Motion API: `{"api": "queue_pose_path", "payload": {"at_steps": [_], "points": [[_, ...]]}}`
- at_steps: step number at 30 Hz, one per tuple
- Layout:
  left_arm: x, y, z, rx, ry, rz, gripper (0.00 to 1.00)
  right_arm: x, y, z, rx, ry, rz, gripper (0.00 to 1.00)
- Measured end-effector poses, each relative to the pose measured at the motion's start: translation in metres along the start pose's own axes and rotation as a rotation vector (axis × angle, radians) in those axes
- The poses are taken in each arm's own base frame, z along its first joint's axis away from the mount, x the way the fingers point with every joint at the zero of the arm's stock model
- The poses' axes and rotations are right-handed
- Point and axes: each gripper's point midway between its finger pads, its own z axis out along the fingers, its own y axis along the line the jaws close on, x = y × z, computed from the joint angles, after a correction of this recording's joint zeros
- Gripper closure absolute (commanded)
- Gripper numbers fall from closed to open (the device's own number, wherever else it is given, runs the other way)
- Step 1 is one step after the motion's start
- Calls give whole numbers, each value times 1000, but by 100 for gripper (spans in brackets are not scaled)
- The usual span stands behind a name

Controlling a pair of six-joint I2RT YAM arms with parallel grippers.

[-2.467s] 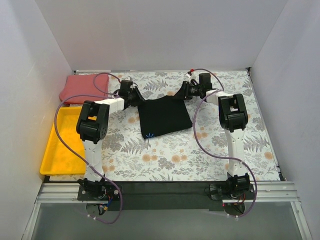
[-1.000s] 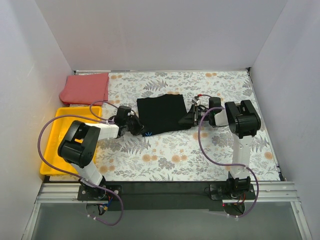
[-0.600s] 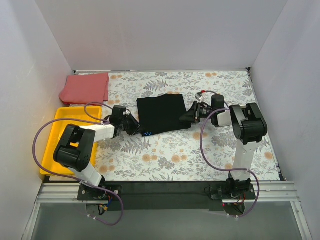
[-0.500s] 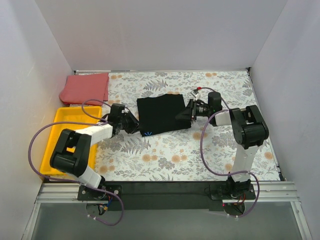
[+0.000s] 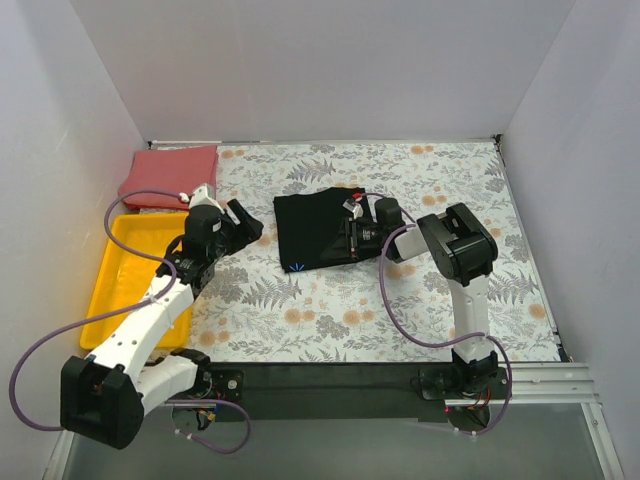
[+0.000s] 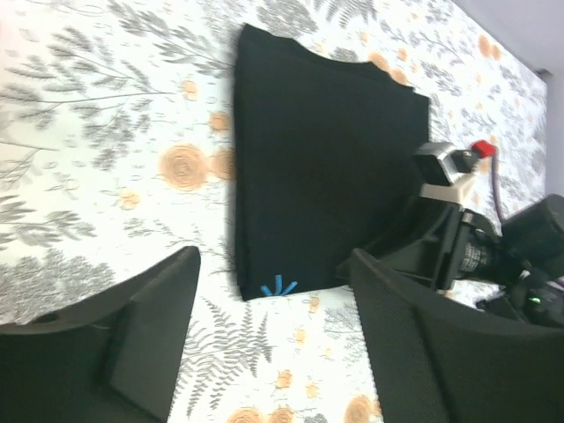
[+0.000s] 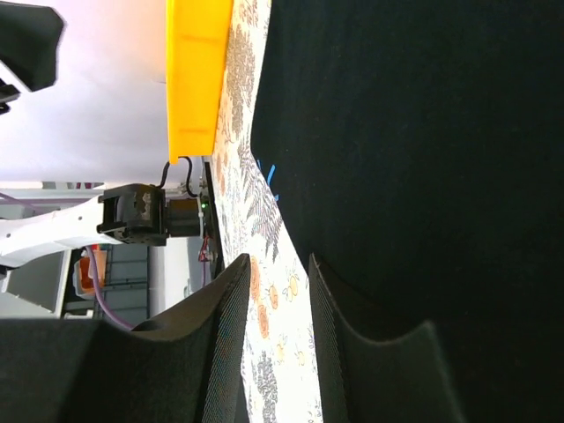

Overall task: Fold and stack the t-shirts
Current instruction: Fold the tshirt

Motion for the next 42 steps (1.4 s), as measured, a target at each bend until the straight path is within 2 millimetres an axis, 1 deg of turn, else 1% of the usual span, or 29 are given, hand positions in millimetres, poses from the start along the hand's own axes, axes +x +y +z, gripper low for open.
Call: {"api": "queue_pose_path", "payload": {"at_steps": [3,6,9,11,13,14,16,18,19,20,22,25,27,30,34,36,40,42], "points": [[-3,15,-10,-48,-46,24,20,-3,1,0,-4,-6,-11,60],[-12,24,-20,-87,-97,48,15,-3,3,-1,-5,-7,-17,59],[-27,25,-33,-99,-169,75,14,-7,10,-3,11,-20,-44,57],[-37,26,-41,-105,-215,91,14,-11,21,-6,33,-31,-88,55],[-40,27,-46,-104,-242,104,15,-18,34,-7,70,-47,-150,52],[-39,30,-47,-109,-244,110,15,-22,41,-6,95,-51,-193,50],[-32,36,-45,-121,-230,120,14,-32,56,3,162,-58,-295,41],[-22,45,-40,-144,-199,130,13,-39,72,19,233,-61,-417,39],[-17,49,-37,-158,-182,134,12,-38,79,27,265,-56,-478,35],[-14,52,-35,-168,-169,137,10,-36,85,36,299,-50,-534,34],[-10,55,-31,-183,-153,139,8,-25,91,51,370,-20,-626,33],[-6,58,-28,-197,-134,133,5,-5,89,69,477,41,-734,32],[-3,61,-24,-207,-121,127,4,4,85,80,538,76,-797,32],[6,68,-18,-234,-83,121,4,13,74,91,609,121,-860,32],[21,81,-9,-277,-14,107,4,18,55,105,691,171,-920,35],[25,86,-7,-293,8,95,4,23,42,106,736,197,-934,36],[28,93,-6,-310,28,76,4,27,20,101,828,230,-948,41],[29,94,-6,-311,34,69,4,24,18,99,856,224,-967,43]]}}
